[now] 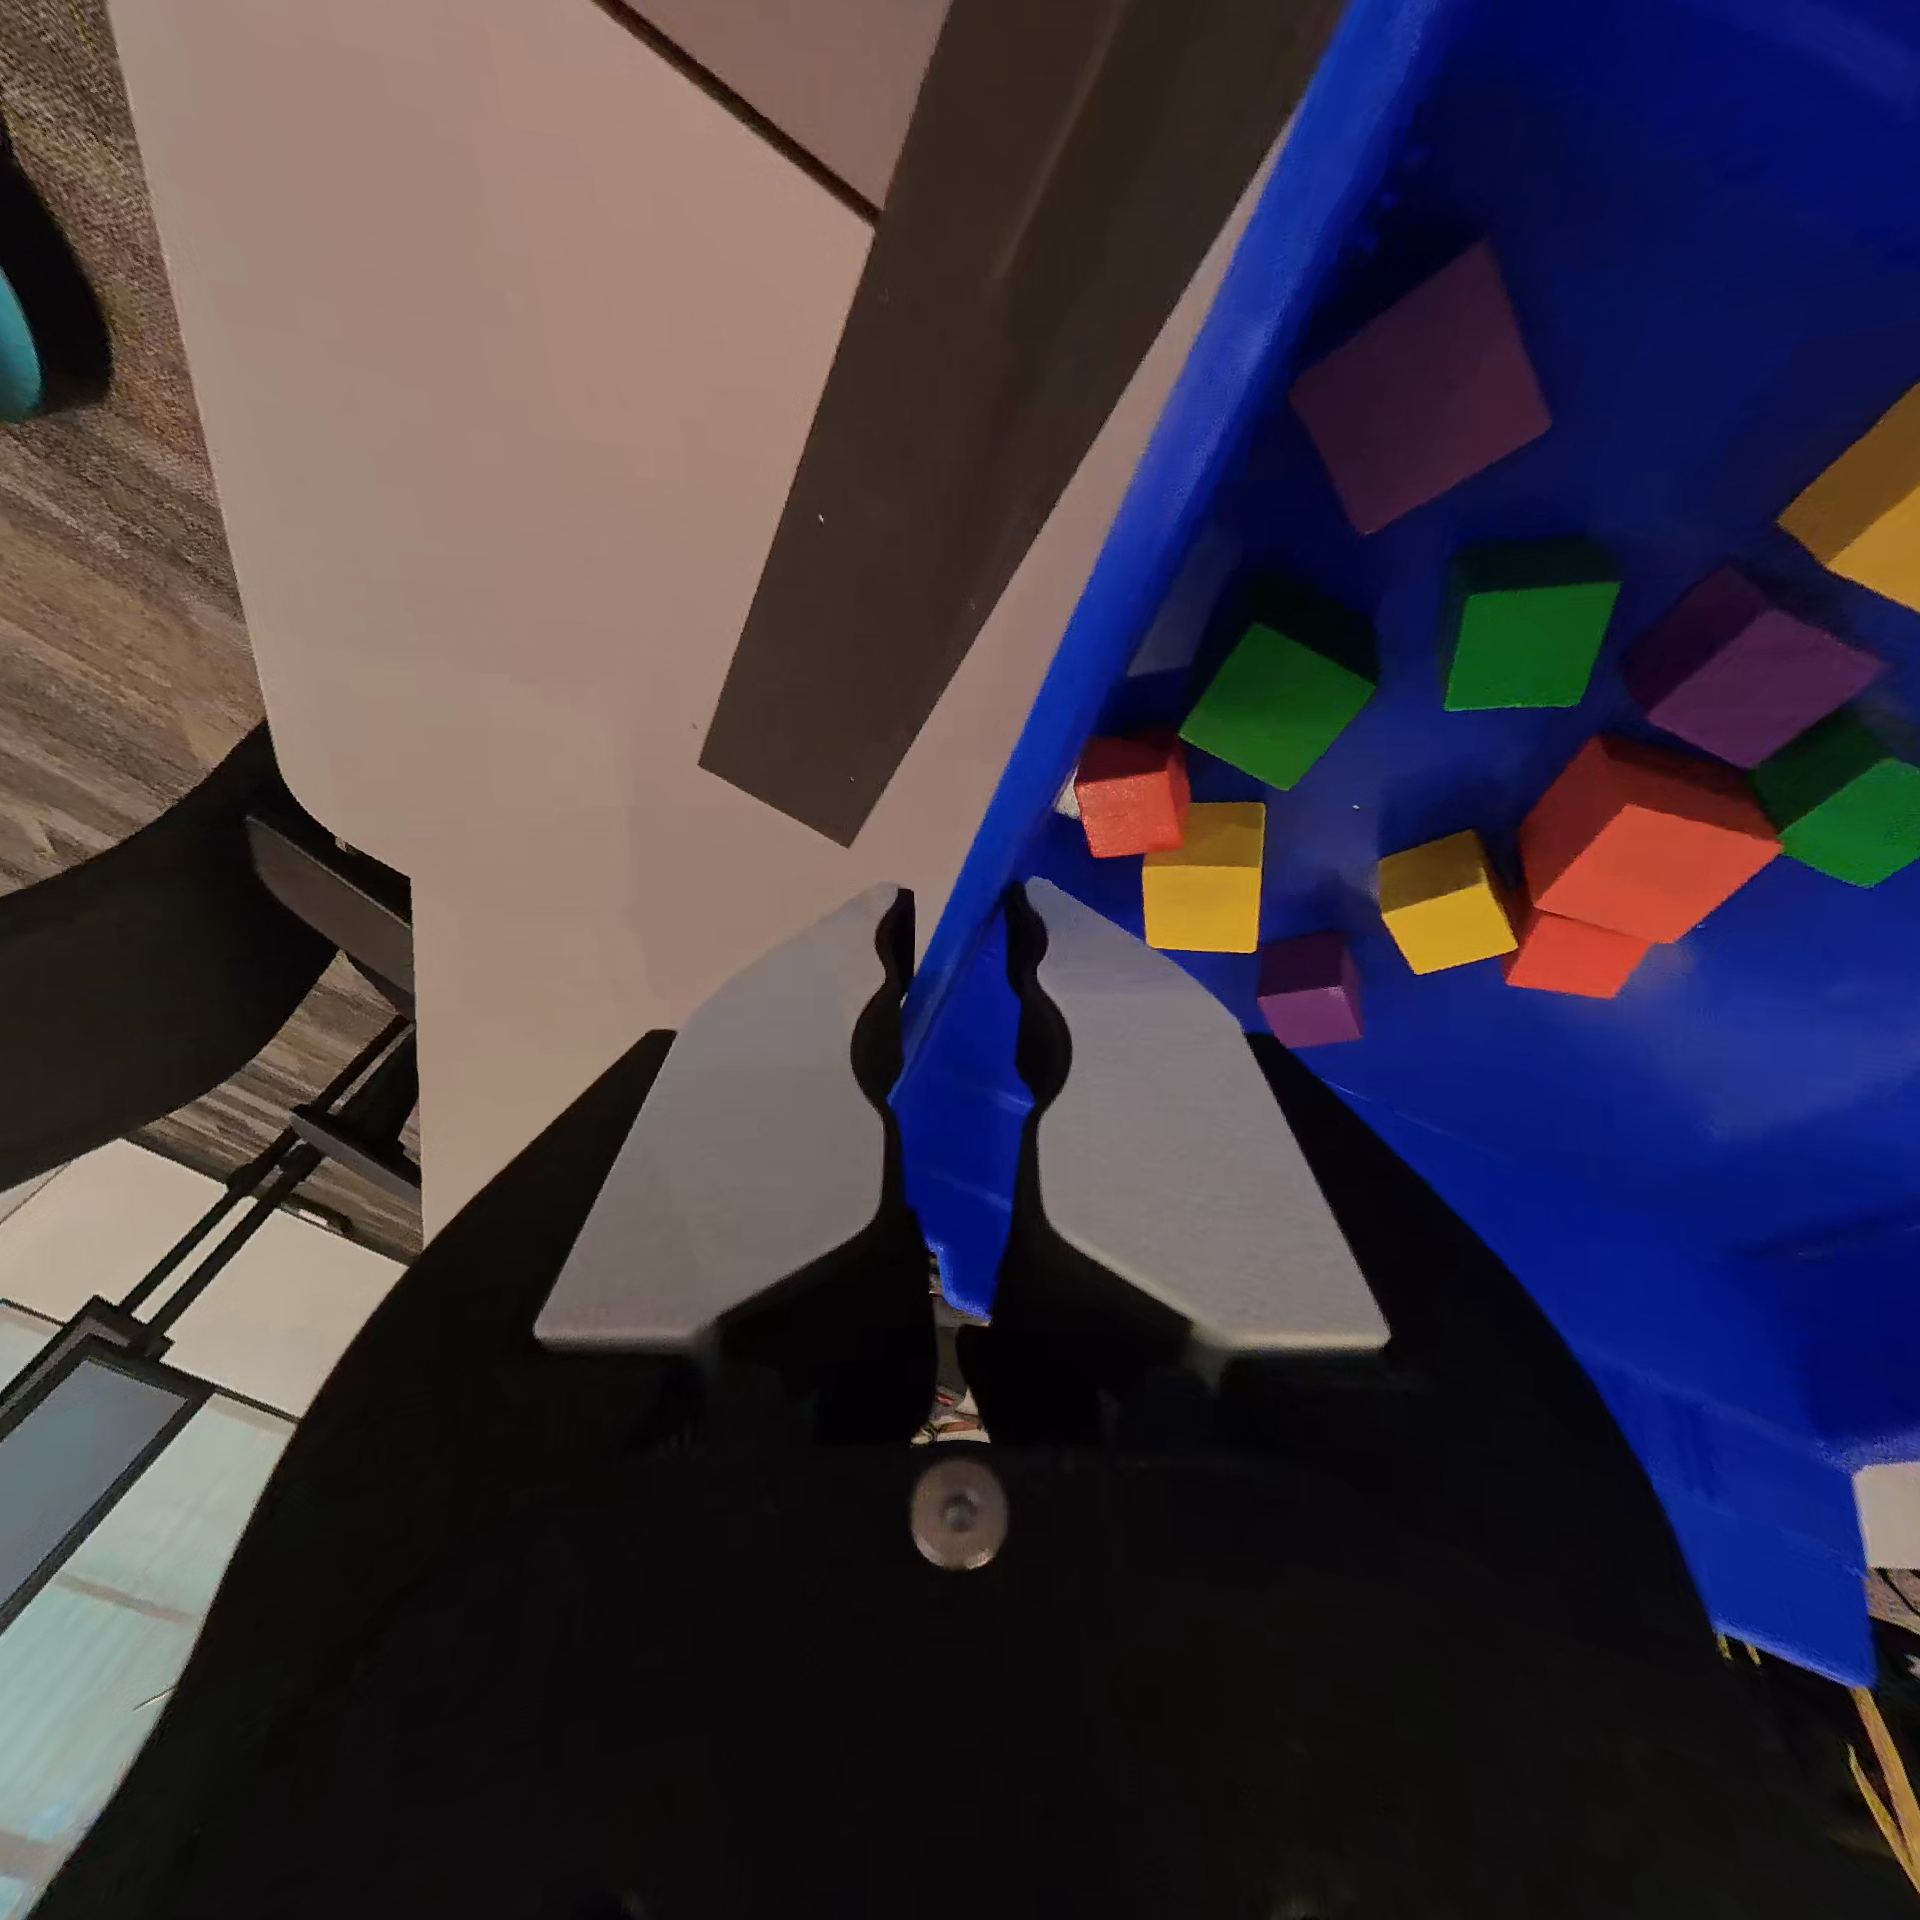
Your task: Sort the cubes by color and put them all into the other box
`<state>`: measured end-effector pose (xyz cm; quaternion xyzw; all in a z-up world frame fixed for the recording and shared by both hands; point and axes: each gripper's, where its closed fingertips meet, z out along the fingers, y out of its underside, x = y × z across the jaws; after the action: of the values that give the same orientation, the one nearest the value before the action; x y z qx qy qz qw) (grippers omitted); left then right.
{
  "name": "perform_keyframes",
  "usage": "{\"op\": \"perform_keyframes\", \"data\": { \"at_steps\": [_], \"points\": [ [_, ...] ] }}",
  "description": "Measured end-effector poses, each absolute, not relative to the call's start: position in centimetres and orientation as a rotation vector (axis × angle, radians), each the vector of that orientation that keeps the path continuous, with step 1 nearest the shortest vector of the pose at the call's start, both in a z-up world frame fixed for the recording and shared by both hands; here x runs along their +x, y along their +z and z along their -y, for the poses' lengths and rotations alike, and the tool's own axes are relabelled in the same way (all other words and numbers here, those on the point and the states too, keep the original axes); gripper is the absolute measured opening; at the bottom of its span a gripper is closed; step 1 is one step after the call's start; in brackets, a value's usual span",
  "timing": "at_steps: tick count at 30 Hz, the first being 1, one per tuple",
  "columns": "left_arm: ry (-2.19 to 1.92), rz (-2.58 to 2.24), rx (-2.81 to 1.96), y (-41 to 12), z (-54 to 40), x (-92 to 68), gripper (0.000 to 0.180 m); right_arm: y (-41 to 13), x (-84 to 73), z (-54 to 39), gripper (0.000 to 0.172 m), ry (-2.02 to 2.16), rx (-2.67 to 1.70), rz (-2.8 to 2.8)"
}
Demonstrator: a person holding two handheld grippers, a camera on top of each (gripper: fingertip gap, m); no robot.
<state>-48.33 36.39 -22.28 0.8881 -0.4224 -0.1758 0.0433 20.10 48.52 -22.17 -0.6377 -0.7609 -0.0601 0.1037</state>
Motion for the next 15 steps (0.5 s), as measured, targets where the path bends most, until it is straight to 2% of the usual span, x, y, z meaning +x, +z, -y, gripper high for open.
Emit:
{"op": "perform_keyframes", "data": {
  "at_steps": [15],
  "points": [
    [-0.585,1.3,2.693,-22.3,-39.2,-48.6,0.018,-22.2,20.2,-53.5,0.016,-0.237,-1.899,2.191]
  ]
}}
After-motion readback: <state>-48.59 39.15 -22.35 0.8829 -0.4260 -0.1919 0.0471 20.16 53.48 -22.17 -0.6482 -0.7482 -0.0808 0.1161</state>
